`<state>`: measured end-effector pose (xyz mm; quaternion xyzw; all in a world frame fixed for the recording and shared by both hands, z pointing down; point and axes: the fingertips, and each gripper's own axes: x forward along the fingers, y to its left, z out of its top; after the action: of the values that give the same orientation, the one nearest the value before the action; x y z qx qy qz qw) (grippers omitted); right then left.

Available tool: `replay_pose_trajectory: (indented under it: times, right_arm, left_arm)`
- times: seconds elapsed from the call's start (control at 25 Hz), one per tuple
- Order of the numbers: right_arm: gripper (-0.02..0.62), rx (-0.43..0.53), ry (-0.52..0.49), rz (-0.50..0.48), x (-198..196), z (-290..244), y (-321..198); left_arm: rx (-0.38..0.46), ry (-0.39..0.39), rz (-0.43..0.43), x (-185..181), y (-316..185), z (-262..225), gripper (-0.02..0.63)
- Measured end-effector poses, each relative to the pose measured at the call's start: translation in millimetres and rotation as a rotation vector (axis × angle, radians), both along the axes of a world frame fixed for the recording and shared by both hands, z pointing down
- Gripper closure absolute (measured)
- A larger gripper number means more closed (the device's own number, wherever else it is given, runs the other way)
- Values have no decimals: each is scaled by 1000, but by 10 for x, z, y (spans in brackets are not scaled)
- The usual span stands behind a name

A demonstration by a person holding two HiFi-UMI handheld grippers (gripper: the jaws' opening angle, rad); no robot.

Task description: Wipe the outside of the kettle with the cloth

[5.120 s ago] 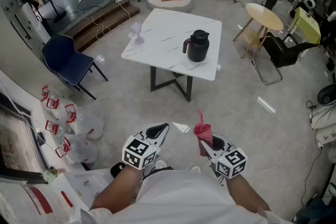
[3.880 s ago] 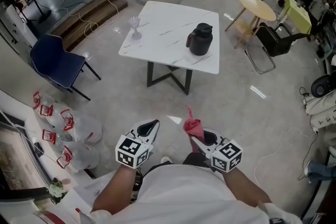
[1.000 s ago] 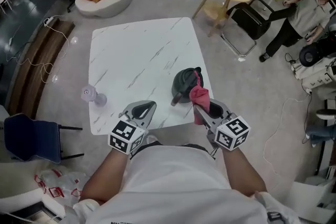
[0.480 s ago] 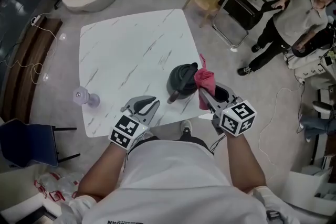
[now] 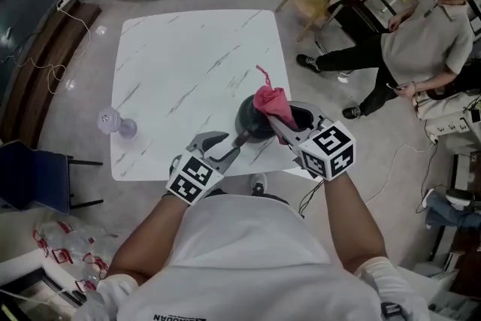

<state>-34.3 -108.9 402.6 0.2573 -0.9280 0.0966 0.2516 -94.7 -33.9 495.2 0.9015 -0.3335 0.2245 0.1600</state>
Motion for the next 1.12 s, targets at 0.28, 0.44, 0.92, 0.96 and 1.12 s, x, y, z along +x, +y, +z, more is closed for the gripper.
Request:
replay_pose_trajectory:
  times: [0.28,0.44,0.92,0.96,1.12]
  right_arm:
    - [460,52,225,-241,-456,284,115]
    - [459,129,322,-309,-492,396,48]
    - [465,50,232,-276,-362,479,-279]
    - [466,23,212,-266,-341,481,-322]
    - [466,-92,147,-241,-171,500,-487]
  left_arm:
    - [-9,-115,19,258,-131,267,403]
    - [5,-193,12,324,-222,331,436]
    - [-116,-103,20,347,-265,343,492]
    - [-119,-100,25,345,-273,340,492]
    - [-137,-91,39,420,-283,321,494]
